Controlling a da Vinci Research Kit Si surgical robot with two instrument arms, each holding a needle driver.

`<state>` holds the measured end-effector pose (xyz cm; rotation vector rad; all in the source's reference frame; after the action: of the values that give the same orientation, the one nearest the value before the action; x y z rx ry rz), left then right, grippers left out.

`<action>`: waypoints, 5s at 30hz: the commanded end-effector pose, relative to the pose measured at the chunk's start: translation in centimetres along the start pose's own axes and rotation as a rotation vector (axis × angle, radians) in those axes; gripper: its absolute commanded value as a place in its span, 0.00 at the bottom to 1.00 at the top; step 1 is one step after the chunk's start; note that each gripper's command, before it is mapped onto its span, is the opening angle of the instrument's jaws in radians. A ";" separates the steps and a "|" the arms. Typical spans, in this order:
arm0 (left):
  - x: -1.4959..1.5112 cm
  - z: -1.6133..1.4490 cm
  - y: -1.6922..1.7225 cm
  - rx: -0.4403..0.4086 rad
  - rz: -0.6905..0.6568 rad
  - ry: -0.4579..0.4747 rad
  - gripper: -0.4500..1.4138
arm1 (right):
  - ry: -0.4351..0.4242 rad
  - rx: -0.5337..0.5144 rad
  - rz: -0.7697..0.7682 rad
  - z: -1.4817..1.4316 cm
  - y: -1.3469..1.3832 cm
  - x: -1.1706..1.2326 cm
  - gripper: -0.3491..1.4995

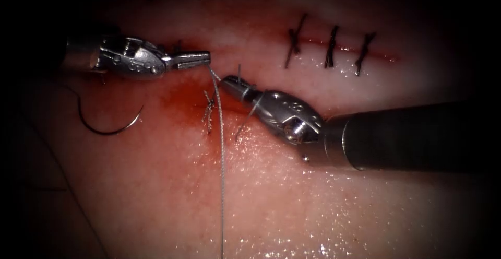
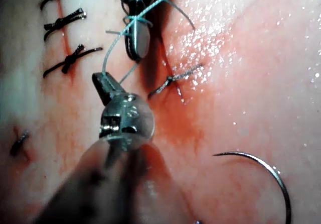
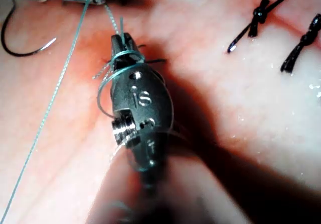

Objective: Wound Closure

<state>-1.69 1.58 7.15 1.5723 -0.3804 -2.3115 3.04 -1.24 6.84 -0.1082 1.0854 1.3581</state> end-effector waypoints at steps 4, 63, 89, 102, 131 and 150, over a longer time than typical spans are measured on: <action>-0.04 0.13 -0.17 0.017 -0.032 -0.037 0.00 | -0.011 0.001 -0.019 -0.06 -0.13 -0.24 0.00; 0.02 0.13 -1.95 0.587 0.122 -0.478 0.00 | -0.098 0.028 -0.224 -0.95 -0.49 -0.94 0.00; 0.07 0.30 -2.20 0.606 0.173 -0.515 0.00 | -0.321 0.123 -0.275 -1.44 -1.07 -1.95 0.00; 0.16 0.08 -1.97 0.617 0.063 -0.287 0.00 | -0.259 0.169 -0.241 -1.33 -0.89 -1.69 0.34; 1.90 -0.62 0.16 -0.105 -0.294 0.637 0.00 | -0.208 0.388 -0.143 -1.35 -0.26 -0.42 0.31; 1.88 -0.20 0.99 -0.056 -0.508 0.519 0.00 | -0.161 0.751 -0.331 -0.13 -0.20 -0.31 0.00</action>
<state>-1.99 -0.05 5.84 2.3573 0.2451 -2.0824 3.10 -1.56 6.81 0.3522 1.3121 0.5938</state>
